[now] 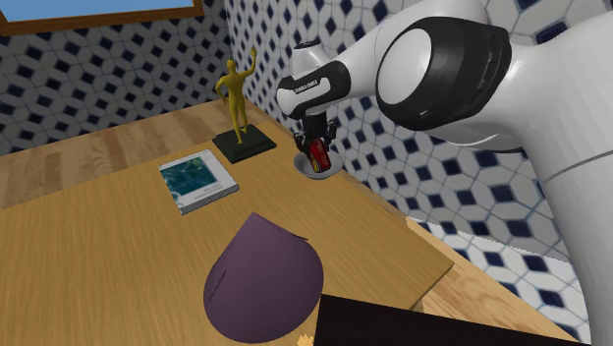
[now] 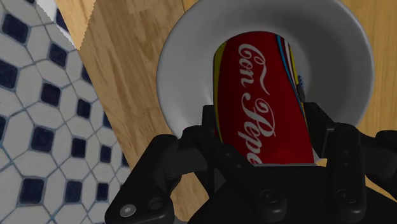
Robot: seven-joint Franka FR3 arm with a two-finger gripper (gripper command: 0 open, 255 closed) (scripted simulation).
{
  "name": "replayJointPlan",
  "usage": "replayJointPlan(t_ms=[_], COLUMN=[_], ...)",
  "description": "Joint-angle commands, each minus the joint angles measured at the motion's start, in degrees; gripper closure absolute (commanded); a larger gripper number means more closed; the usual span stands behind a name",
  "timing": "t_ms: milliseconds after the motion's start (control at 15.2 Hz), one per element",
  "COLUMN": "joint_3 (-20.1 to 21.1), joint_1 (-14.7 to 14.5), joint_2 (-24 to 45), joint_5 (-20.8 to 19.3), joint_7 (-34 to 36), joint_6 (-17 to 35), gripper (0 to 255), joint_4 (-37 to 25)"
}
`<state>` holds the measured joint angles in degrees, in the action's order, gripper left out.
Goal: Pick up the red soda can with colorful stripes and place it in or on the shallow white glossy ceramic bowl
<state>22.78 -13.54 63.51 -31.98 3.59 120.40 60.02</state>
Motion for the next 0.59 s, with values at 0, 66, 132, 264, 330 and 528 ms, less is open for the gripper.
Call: replayJointPlan(t_ms=[0, 66, 132, 264, 330, 528], joint_3=[0.0, 0.0, 0.0, 0.0, 0.0, 0.0], joint_1=[-0.02, -0.02, -0.02, -0.02, -0.02, -0.02], joint_2=[0.0, 0.0, 0.0, 0.01, 0.01, 0.01], joint_5=[-0.01, -0.01, -0.01, -0.01, -0.01, -0.01], joint_7=[0.02, 0.02, 0.02, 0.01, 0.02, 0.02], joint_6=[0.03, 0.03, 0.03, 0.02, 0.02, 0.02], gripper=[255, 255, 255, 0, 0, 0], joint_4=[-0.01, -0.01, -0.01, -0.03, -0.03, -0.03])
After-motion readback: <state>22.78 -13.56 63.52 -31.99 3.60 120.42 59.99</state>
